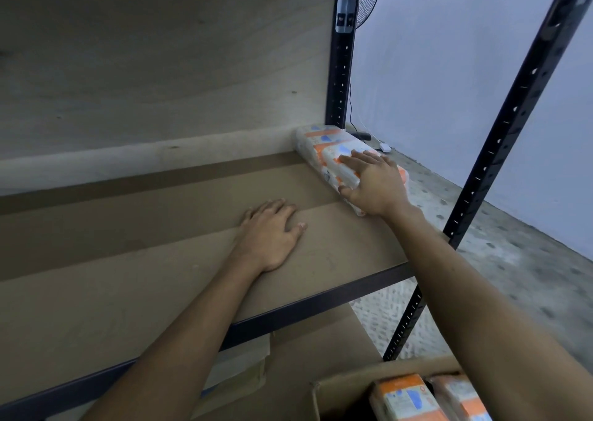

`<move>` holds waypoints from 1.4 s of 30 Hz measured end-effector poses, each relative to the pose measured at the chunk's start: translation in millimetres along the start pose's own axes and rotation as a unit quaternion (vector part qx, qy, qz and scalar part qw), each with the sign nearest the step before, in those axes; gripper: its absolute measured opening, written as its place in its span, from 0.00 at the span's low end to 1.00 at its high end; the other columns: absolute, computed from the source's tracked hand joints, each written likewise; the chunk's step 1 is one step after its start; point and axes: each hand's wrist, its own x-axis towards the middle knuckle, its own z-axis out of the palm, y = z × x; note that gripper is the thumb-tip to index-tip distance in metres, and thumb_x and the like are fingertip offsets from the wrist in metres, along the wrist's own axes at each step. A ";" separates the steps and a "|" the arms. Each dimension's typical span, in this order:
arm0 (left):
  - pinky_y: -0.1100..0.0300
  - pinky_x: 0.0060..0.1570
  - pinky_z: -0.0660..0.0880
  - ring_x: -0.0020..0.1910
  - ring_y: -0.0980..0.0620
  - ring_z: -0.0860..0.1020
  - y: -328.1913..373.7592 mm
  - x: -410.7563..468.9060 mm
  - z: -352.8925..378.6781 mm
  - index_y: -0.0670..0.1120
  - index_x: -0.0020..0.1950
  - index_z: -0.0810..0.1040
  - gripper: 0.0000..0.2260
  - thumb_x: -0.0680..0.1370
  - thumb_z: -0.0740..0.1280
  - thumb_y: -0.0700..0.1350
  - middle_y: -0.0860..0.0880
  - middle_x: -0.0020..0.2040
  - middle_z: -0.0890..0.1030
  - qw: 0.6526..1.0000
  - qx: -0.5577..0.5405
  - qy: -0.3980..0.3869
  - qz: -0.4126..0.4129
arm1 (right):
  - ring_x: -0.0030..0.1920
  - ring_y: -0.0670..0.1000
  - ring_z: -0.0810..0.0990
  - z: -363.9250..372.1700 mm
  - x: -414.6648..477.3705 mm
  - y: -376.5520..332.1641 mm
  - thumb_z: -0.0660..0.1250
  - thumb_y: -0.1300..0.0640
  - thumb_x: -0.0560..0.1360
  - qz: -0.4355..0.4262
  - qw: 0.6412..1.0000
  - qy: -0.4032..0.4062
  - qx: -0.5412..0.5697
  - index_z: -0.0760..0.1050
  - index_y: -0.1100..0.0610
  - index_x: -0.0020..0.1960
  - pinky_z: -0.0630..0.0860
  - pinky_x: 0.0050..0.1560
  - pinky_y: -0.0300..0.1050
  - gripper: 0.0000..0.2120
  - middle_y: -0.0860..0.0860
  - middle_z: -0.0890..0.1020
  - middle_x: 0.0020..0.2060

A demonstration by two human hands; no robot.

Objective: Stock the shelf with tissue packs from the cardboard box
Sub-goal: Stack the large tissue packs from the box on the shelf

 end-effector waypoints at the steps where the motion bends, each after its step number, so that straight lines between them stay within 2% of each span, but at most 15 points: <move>1: 0.50 0.73 0.54 0.75 0.50 0.59 -0.2 0.0 0.0 0.54 0.73 0.65 0.22 0.80 0.55 0.59 0.51 0.76 0.62 1.000 0.000 0.001 0.000 | 0.74 0.53 0.62 -0.9 -1.1 -0.4 0.66 0.44 0.70 0.001 1.000 0.000 0.006 0.67 0.46 0.71 0.55 0.72 0.53 0.29 0.51 0.68 0.72; 5: 0.50 0.73 0.54 0.75 0.51 0.59 -1.0 0.8 1.3 0.54 0.72 0.65 0.23 0.79 0.55 0.59 0.51 0.76 0.63 1.000 0.001 0.002 0.000 | 0.73 0.53 0.64 -4.9 -5.1 -1.6 0.60 0.40 0.66 -0.001 0.999 0.021 0.033 0.70 0.49 0.69 0.57 0.73 0.53 0.33 0.51 0.70 0.71; 12: 0.51 0.73 0.55 0.75 0.50 0.60 -1.0 1.3 -0.7 0.53 0.72 0.66 0.23 0.79 0.55 0.59 0.50 0.76 0.63 1.000 -0.002 -0.002 0.002 | 0.72 0.53 0.65 -18.3 -18.9 -4.6 0.59 0.41 0.68 -0.009 0.999 0.008 0.047 0.71 0.51 0.68 0.57 0.73 0.54 0.31 0.52 0.72 0.70; 16: 0.50 0.72 0.57 0.74 0.49 0.62 3.0 -3.7 -8.3 0.50 0.72 0.68 0.22 0.80 0.55 0.58 0.48 0.75 0.65 1.000 -0.011 -0.013 0.006 | 0.73 0.55 0.64 -31.3 -45.1 -10.5 0.61 0.45 0.71 -0.002 0.998 -0.006 0.065 0.71 0.52 0.69 0.60 0.72 0.56 0.27 0.54 0.71 0.70; 19: 0.52 0.71 0.60 0.72 0.47 0.65 8.5 -13.1 -16.5 0.47 0.70 0.70 0.21 0.80 0.57 0.55 0.46 0.73 0.68 0.999 -0.034 -0.017 0.023 | 0.73 0.55 0.63 -40.9 -71.7 -17.6 0.65 0.51 0.73 0.018 0.995 -0.006 0.102 0.71 0.54 0.69 0.60 0.73 0.52 0.25 0.54 0.69 0.71; 22: 0.52 0.71 0.59 0.72 0.48 0.65 17.7 -31.4 -21.5 0.48 0.70 0.71 0.20 0.81 0.58 0.55 0.47 0.73 0.68 0.996 -0.073 -0.026 0.039 | 0.73 0.53 0.63 -51.1 -97.3 -25.1 0.64 0.52 0.73 0.032 0.993 -0.003 0.114 0.71 0.53 0.69 0.60 0.73 0.49 0.24 0.53 0.70 0.71; 25: 0.56 0.71 0.58 0.72 0.49 0.65 34.0 -52.6 -22.7 0.48 0.70 0.71 0.20 0.80 0.59 0.54 0.49 0.73 0.69 0.992 -0.100 -0.023 0.074 | 0.72 0.51 0.65 -65.4 -125.6 -32.4 0.64 0.52 0.74 0.038 0.992 0.004 0.121 0.72 0.53 0.68 0.61 0.73 0.48 0.23 0.52 0.71 0.70; 28: 0.55 0.72 0.57 0.73 0.50 0.63 55.9 -72.6 -20.3 0.49 0.70 0.71 0.20 0.80 0.60 0.53 0.49 0.74 0.68 0.984 -0.132 -0.019 0.118 | 0.71 0.50 0.67 -76.9 -159.7 -37.3 0.64 0.52 0.74 0.048 0.992 0.012 0.112 0.72 0.53 0.68 0.63 0.71 0.46 0.22 0.51 0.73 0.69; 34: 0.55 0.74 0.47 0.75 0.53 0.57 99.7 -122.9 -2.4 0.52 0.70 0.71 0.18 0.81 0.59 0.51 0.53 0.73 0.67 0.957 -0.153 0.038 0.243 | 0.70 0.49 0.68 -77.3 -242.5 -36.9 0.64 0.50 0.76 0.102 0.990 -0.014 0.098 0.73 0.53 0.67 0.65 0.67 0.44 0.21 0.50 0.73 0.69; 38: 0.57 0.73 0.47 0.75 0.54 0.57 117.4 -151.3 36.8 0.53 0.71 0.70 0.18 0.81 0.59 0.51 0.53 0.74 0.66 0.949 -0.166 -0.017 0.269 | 0.68 0.49 0.70 -63.1 -304.6 -26.4 0.63 0.49 0.76 0.145 0.984 -0.057 0.085 0.73 0.51 0.67 0.66 0.66 0.44 0.20 0.49 0.73 0.68; 42: 0.54 0.74 0.51 0.76 0.51 0.56 123.8 -174.6 89.0 0.53 0.73 0.66 0.20 0.81 0.59 0.52 0.51 0.75 0.65 0.940 -0.149 -0.107 0.288 | 0.68 0.51 0.70 -34.3 -367.7 -16.3 0.64 0.50 0.74 0.199 0.970 -0.118 0.073 0.74 0.52 0.65 0.66 0.65 0.44 0.20 0.51 0.73 0.68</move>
